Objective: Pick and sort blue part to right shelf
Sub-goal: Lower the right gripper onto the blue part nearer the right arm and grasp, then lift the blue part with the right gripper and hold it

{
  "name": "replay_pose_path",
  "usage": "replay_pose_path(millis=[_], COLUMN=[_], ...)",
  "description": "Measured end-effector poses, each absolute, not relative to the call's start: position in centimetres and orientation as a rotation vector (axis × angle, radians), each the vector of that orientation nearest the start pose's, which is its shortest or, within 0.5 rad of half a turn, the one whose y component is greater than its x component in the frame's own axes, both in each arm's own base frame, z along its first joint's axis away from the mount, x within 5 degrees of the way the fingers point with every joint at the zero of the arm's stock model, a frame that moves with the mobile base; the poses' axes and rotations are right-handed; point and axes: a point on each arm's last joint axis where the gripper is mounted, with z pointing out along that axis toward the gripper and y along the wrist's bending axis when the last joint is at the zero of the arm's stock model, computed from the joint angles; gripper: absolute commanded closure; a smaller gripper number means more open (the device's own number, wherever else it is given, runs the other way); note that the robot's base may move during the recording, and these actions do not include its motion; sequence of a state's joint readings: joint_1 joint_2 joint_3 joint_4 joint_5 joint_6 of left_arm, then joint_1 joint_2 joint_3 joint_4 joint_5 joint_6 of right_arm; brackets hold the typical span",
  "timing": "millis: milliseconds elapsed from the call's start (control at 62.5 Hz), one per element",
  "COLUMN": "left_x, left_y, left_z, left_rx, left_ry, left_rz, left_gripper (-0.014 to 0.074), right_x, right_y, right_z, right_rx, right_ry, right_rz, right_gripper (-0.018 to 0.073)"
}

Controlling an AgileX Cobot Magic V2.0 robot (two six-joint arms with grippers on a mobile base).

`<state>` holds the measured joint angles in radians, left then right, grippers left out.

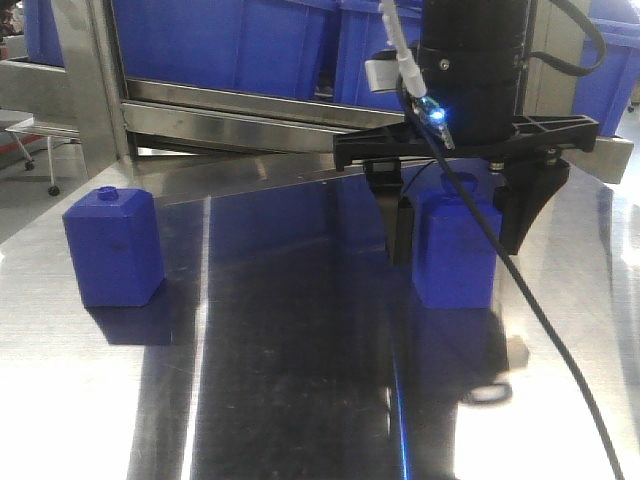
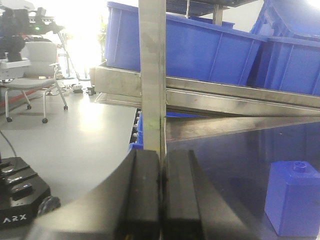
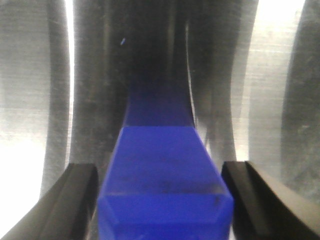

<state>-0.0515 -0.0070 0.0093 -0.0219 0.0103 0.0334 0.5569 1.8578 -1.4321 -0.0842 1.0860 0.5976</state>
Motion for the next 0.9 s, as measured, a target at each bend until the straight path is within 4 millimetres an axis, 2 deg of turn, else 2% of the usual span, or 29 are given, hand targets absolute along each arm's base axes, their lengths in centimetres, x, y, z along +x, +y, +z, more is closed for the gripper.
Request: replay_pose_path(millis=[96, 272, 352, 592, 768, 896], left_x=[5.6, 5.6, 5.6, 5.6, 5.6, 5.6], left_y=[-0.3, -0.3, -0.3, -0.3, -0.3, -0.3], left_z=[20.9, 20.9, 20.9, 20.9, 20.9, 20.9], left_rx=[0.047, 0.047, 0.047, 0.047, 0.047, 0.047], left_ry=[1.496, 1.496, 1.496, 1.496, 1.496, 1.496], left_rz=[-0.032, -0.032, -0.032, -0.032, -0.032, -0.032], left_gripper=[0.0472, 0.0472, 0.0472, 0.0472, 0.0472, 0.0472], right_x=[32.1, 32.1, 32.1, 32.1, 31.6, 31.4], right_y=[19.2, 19.2, 19.2, 19.2, 18.6, 17.3], right_z=[23.1, 23.1, 23.1, 23.3, 25.5, 26.9], right_rx=[0.011, 0.011, 0.011, 0.012, -0.097, -0.215], right_ry=[2.975, 2.976, 2.976, 2.97, 2.909, 2.83], right_rz=[0.026, 0.027, 0.027, 0.032, 0.071, 0.121], right_gripper=[0.0008, 0.0164, 0.0194, 0.0203, 0.0203, 0.0203])
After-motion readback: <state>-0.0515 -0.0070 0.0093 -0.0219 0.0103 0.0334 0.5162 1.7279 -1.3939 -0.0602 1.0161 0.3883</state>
